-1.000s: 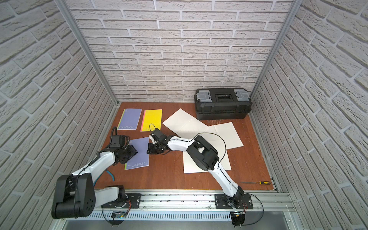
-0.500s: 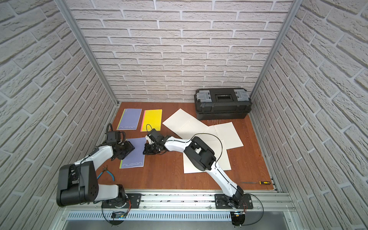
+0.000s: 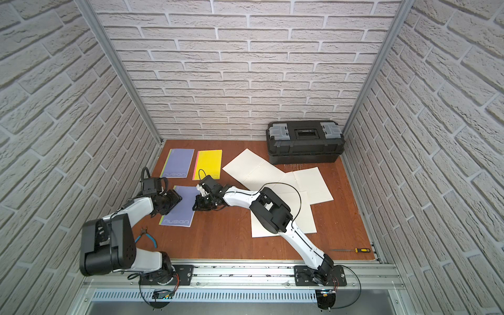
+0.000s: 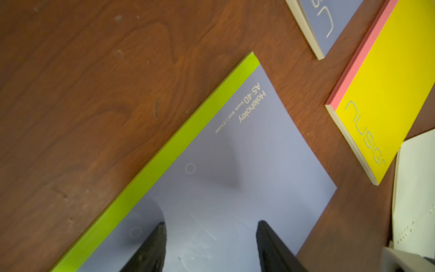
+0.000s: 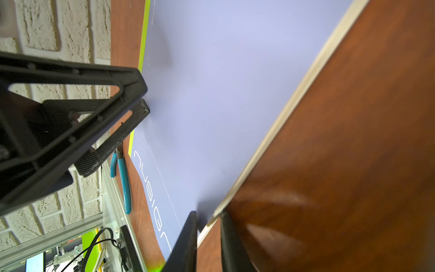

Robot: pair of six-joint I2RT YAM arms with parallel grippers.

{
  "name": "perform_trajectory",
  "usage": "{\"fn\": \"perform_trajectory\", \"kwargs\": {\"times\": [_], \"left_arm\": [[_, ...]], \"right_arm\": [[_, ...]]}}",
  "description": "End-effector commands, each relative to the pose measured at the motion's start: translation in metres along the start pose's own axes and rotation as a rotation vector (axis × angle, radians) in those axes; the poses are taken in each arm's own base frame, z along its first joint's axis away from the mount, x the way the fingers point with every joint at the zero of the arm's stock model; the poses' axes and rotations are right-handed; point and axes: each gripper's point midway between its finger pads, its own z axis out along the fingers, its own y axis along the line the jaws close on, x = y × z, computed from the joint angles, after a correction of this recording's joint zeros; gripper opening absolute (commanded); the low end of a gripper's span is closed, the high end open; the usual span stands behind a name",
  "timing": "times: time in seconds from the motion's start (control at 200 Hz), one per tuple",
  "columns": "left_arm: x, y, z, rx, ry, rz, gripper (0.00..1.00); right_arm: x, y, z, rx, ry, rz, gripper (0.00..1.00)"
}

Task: Close the notebook
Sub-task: Move the notebook to the center of the board.

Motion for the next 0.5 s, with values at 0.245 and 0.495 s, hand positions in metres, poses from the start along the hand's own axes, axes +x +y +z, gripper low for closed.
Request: {"fn": "perform_trajectory", "kwargs": {"times": [0.245, 0.495], "left_arm": [[0.003, 0.016, 0.003, -0.015, 0.032, -0.041, 0.61], [-0.008, 0.023, 0.001, -0.013, 0.010, -0.080, 0.61]], "right_arm": [[0.001, 0.002, 0.023, -0.019, 0.028, 0.001, 0.21], [-0.004, 0.006, 0.032, -0.043, 0.031, 0.008, 0.22]]}}
